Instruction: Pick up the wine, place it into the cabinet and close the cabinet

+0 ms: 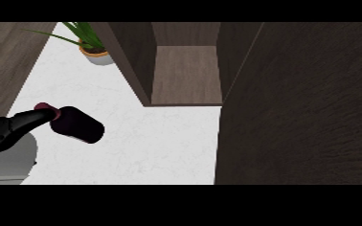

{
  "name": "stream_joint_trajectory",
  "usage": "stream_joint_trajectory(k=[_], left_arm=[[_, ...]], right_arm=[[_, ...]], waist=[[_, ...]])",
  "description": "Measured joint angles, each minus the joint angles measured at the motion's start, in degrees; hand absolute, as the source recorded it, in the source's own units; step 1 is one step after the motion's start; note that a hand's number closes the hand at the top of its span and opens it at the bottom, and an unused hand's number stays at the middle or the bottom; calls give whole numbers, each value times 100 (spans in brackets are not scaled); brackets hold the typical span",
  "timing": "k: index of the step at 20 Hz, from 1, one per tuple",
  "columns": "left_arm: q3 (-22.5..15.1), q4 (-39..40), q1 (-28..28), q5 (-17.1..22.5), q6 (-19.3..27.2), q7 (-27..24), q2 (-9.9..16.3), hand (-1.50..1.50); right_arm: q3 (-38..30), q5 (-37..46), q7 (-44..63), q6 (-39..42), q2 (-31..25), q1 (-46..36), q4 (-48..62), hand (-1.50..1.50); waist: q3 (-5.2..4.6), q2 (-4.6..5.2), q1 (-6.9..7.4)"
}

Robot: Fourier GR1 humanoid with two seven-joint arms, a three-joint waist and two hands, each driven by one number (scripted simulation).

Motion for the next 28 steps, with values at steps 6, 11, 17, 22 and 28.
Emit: stream_joint_trajectory(k=[6,11,17,22,28], left_arm=[[376,252,387,413,-227,-426,36,-150],[687,596,733,790,-457,-887,10,-150],[782,968,1254,1004,-732,-1490,-180,-150],[700,1554,1533,1016,-943,-2293,-423,-150],[834,2357,1597,1112,-1174,-2985,-431,-150]], right_arm=[[-147,10,200,-55,-23,-277,6,-150],[79,46,306,-205,70,-373,1,-150],[126,66,346,-246,32,-367,-20,-150],[115,83,300,-259,20,-362,-16,-150],[-25,72,210,-171,-59,-234,-22,-150]], waist=[[0,5,14],[-2,0,1],[-1,0,-19],[-1,5,-34],[2,9,-46]])
